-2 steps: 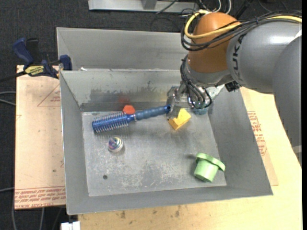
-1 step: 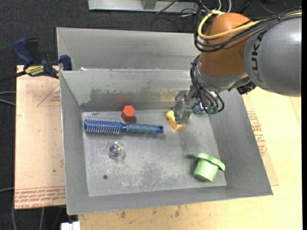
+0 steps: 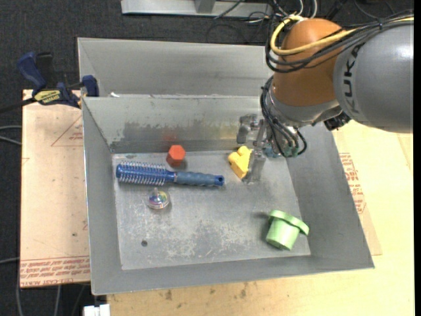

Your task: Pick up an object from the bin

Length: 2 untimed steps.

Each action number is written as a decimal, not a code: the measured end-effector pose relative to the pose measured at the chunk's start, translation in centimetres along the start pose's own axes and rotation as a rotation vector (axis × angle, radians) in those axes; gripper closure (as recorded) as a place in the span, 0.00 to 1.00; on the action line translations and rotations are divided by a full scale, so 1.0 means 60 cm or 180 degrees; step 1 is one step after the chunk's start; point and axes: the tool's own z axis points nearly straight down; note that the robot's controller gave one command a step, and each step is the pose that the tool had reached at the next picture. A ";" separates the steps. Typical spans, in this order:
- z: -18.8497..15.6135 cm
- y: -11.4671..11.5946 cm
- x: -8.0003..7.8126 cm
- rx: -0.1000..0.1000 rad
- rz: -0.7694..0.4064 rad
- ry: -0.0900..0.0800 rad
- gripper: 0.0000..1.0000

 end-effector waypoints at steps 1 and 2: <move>0.129 0.062 -0.028 0.0000 0.1043 0.0020 0.00; 0.207 -0.141 -0.062 0.0006 0.0180 -0.0013 0.00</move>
Offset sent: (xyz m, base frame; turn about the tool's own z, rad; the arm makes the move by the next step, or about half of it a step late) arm 0.0206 0.0338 -0.0738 0.3314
